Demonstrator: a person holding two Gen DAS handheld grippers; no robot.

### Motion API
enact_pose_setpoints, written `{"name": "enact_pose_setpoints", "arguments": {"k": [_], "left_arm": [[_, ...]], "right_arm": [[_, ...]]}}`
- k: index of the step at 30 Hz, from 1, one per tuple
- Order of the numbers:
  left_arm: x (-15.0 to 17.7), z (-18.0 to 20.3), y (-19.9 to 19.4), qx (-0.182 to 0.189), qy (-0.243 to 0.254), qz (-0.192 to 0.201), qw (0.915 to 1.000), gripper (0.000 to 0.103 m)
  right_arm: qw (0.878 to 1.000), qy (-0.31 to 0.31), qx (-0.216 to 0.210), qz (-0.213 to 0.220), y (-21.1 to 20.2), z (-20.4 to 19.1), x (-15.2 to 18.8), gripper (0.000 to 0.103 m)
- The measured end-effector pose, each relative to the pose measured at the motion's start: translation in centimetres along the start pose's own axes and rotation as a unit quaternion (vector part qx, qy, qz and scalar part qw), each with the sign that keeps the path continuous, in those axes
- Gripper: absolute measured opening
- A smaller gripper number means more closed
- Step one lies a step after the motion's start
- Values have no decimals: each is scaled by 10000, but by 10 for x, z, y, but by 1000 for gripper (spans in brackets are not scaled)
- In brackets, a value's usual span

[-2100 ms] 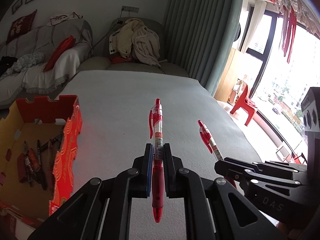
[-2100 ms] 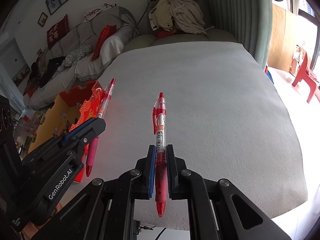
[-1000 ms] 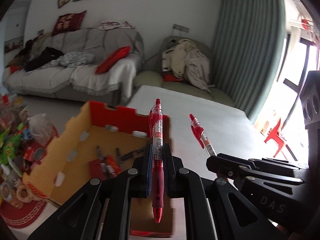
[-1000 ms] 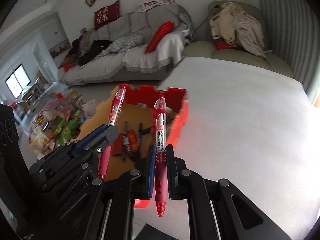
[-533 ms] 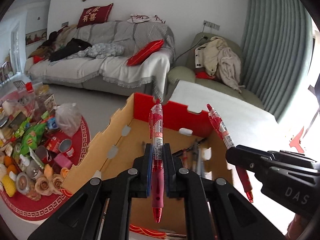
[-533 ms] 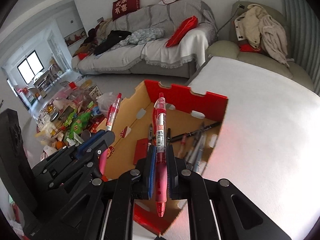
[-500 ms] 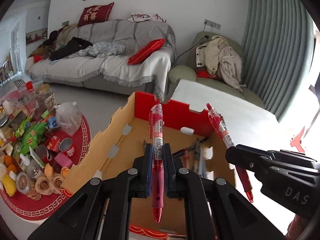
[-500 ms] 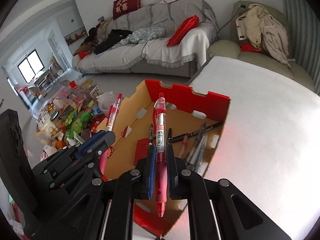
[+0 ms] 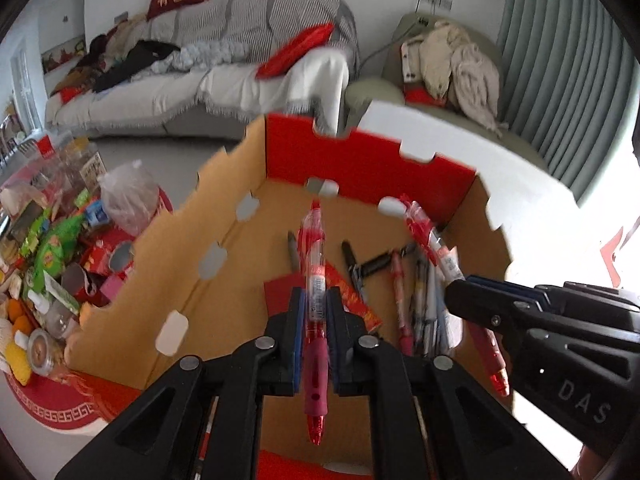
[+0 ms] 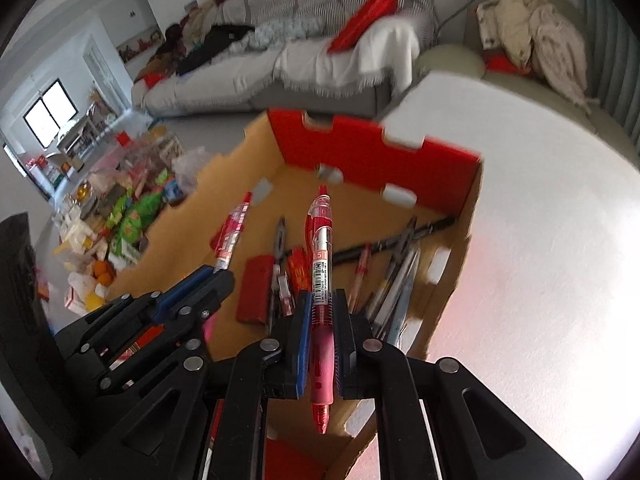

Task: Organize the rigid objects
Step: 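Open both tools to drop the red pens into the box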

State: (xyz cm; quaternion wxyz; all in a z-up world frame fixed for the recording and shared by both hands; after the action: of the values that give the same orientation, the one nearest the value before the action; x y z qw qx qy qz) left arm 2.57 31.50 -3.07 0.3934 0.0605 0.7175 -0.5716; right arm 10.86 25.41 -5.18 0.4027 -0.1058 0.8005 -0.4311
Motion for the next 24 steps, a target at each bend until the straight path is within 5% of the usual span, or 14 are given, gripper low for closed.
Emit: {"name": "enact_pose_setpoints", "arguments": {"k": [2, 4, 8, 11, 15, 20, 24], "left_arm": [[4, -4, 5, -261, -50, -104, 9996, 65], [4, -12, 6, -454, -151, -90, 9988, 79], [0, -22, -2, -507, -347, -25, 9981, 103], [-4, -21, -10, -677, -327, 80, 9971, 103], [5, -32, -15, -1375, -331, -193, 9898, 103], [13, -37, -16, -900, -888, -383, 9912, 103], [16, -43, -17, -945, -960, -490, 9897, 103]], "right_arm": [[9999, -33, 132, -87, 3, 5, 3, 12], [9997, -9, 227, -65, -1, 12, 2, 23], [9989, 112, 285, 356, -26, 23, -6, 103], [9981, -13, 313, 538, -46, 21, -10, 103], [9984, -127, 205, 502, -60, 13, -10, 103], [9992, -45, 124, 384, -67, 10, -10, 103], [9991, -209, 185, 326, -70, 4, -13, 103]]}}
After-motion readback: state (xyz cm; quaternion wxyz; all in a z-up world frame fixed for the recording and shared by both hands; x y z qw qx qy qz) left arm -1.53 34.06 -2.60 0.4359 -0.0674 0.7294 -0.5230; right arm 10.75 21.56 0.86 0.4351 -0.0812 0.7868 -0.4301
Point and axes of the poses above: each gripper's, at about its wrist camera, not at the fingertips, and y roughly the way its jaws point, z to its right, x to its underside, the point moved 10 cm from there along y, roughly the way its jaws point, and after that the axes turned 6 degrees about -x, right-handed, at the moved point
